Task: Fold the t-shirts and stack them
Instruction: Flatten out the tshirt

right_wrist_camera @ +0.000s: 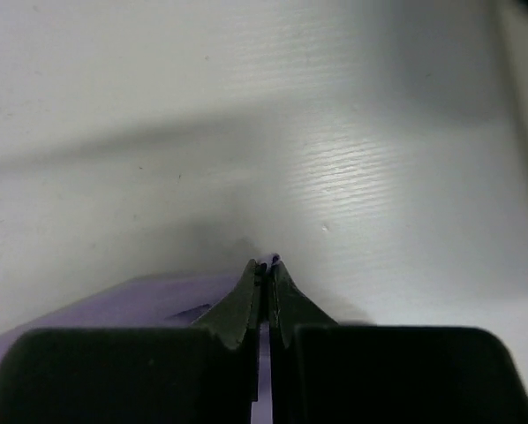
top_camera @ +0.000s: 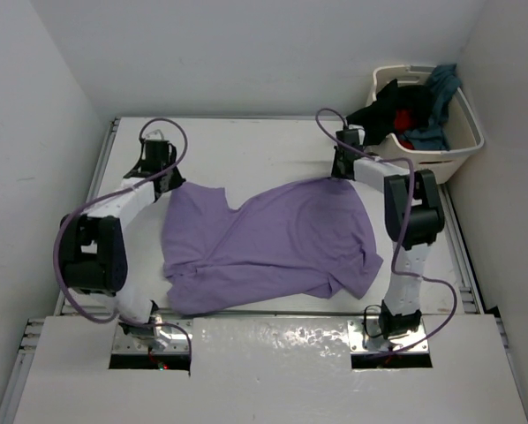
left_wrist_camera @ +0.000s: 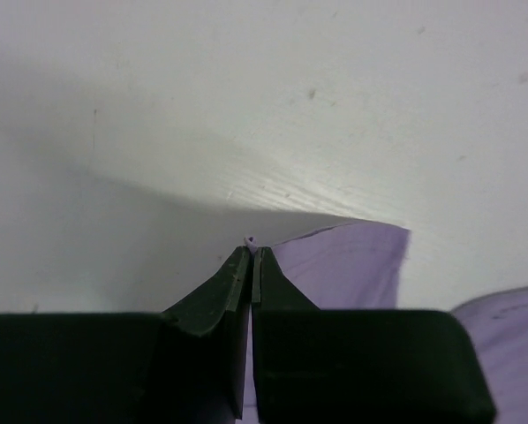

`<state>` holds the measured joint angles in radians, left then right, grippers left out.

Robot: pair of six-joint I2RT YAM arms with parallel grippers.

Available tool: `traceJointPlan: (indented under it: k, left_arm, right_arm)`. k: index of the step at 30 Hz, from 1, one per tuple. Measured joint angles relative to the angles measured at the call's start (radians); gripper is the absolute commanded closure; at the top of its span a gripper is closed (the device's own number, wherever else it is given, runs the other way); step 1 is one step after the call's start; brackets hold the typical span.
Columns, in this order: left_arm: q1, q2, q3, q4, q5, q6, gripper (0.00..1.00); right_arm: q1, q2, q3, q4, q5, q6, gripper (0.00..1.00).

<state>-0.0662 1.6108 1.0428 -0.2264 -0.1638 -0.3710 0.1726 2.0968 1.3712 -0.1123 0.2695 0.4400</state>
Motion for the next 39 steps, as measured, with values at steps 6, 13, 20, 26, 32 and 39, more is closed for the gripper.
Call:
traceJointPlan:
  k: [6, 13, 20, 26, 32, 39]
  left_arm:
    - [-0.012, -0.222, 0.006, -0.006, 0.0, -0.008, 1.0]
    - [-0.031, -0.569, 0.051, -0.003, -0.005, -0.013, 1.0]
    - [-0.033, -0.806, 0.225, -0.012, -0.042, -0.007, 1.0]
    - [-0.033, -0.889, 0.455, -0.044, -0.038, 0.014, 1.0]
    - [-0.033, -0.848, 0.831, -0.132, -0.016, 0.058, 1.0]
    - [-0.033, -0.792, 1.152, -0.184, 0.027, 0.103, 1.0]
  right_arm:
    - [0.0, -0.348, -0.16, 0.062, 0.04, -0.081, 1.0]
    - [0.0, -0.847, -0.268, 0.166, 0.051, -0.156, 1.0]
    - [0.0, -1.101, -0.206, 0.072, 0.07, -0.246, 1.0]
    - [0.0, -1.236, -0.014, -0.072, 0.057, -0.307, 1.0]
    - [0.0, -1.306, 0.252, -0.171, 0.017, -0.348, 1.0]
    - [0.0, -1.312, 0.515, -0.245, -0.034, -0.373, 1.0]
